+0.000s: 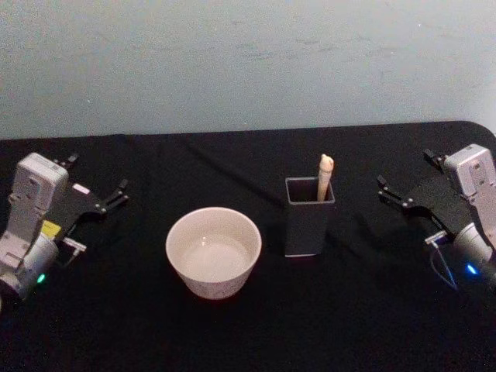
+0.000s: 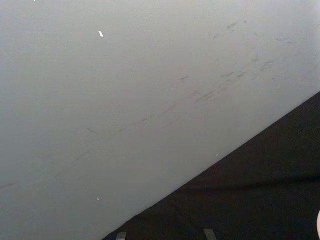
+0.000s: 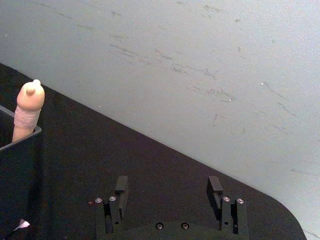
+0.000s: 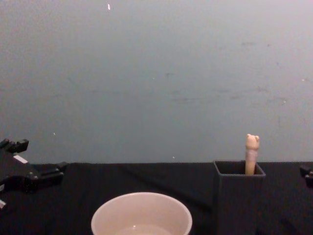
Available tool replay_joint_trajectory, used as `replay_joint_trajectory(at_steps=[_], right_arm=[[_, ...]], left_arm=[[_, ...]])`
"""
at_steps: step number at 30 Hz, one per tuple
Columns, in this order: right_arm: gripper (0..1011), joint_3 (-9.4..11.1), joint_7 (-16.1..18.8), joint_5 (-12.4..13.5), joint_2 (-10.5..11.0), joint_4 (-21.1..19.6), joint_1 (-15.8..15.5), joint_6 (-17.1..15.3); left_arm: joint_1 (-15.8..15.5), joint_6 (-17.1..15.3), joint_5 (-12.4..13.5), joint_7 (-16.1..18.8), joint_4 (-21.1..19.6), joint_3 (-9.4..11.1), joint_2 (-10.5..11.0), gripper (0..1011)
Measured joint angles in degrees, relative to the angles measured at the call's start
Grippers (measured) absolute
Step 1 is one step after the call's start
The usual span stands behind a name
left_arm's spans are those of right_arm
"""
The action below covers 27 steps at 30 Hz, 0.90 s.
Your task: Pick up the stirring spoon with one hand, stir inside the cup, then place it back in its original position.
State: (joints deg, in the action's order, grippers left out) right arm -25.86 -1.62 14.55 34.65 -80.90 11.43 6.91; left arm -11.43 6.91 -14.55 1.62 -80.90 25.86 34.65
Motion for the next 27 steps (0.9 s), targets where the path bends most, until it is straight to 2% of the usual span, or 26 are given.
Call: replay_joint_trajectory(at_steps=[27], right_arm=[[1002, 0.0, 0.0, 0.0, 0.0, 0.0, 0.0, 0.0]], left_arm=[[0.0, 0.0, 0.0, 0.0, 0.0, 0.0, 0.0, 1001]])
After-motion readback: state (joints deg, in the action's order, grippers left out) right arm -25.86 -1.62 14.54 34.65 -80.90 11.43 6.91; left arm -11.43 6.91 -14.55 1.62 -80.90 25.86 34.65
